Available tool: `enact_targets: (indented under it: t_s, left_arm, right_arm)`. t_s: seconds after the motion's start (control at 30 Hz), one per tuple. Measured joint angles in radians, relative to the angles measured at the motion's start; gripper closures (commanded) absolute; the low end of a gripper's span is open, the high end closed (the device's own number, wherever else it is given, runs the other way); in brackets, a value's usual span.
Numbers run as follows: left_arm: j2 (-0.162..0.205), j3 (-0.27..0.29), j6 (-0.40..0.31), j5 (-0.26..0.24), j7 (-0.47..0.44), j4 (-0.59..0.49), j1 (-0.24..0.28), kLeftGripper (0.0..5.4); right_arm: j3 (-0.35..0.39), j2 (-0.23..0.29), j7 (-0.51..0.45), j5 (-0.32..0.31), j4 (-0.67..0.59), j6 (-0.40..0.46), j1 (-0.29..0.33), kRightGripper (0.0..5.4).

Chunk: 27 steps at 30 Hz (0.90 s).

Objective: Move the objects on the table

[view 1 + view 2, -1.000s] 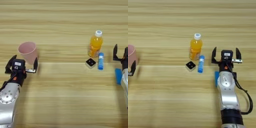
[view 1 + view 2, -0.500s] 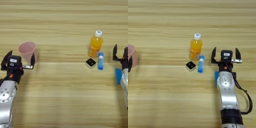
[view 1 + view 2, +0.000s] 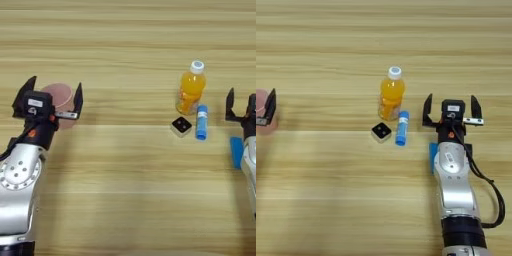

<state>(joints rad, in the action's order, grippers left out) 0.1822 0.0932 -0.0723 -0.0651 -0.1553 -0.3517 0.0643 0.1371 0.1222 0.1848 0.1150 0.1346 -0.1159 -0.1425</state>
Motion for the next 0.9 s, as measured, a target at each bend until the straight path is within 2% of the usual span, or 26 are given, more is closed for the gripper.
enact_targets:
  t_s: [0.2, 0.3, 0.5, 0.7, 0.8, 0.9]
  left_arm:
    - [-0.013, -0.040, -0.004, -0.010, -0.012, 0.000, -0.017, 0.03]
    - [-0.022, -0.061, -0.011, -0.020, -0.017, 0.000, -0.042, 0.03]
    - [-0.087, -0.120, -0.037, -0.025, -0.015, 0.061, -0.133, 0.03]
    - [-0.136, -0.179, -0.027, -0.015, -0.005, 0.116, -0.185, 0.03]
    - [-0.156, -0.209, -0.007, -0.001, -0.005, 0.150, -0.202, 0.03]
    - [-0.174, -0.234, 0.041, 0.013, -0.005, 0.224, -0.215, 0.03]
  right_arm:
    - [0.001, 0.002, -0.001, 0.000, 0.013, -0.004, -0.005, 0.00]
    - [0.003, 0.004, -0.001, -0.001, 0.021, -0.005, -0.007, 0.00]
    - [0.005, 0.013, -0.005, -0.002, 0.030, -0.017, -0.009, 0.00]
    - [0.007, 0.018, -0.017, -0.003, 0.031, -0.025, -0.009, 0.00]
    - [0.009, 0.019, -0.017, -0.004, 0.032, -0.026, -0.009, 0.00]
    - [0.010, 0.020, -0.018, -0.004, 0.032, -0.027, -0.009, 0.00]
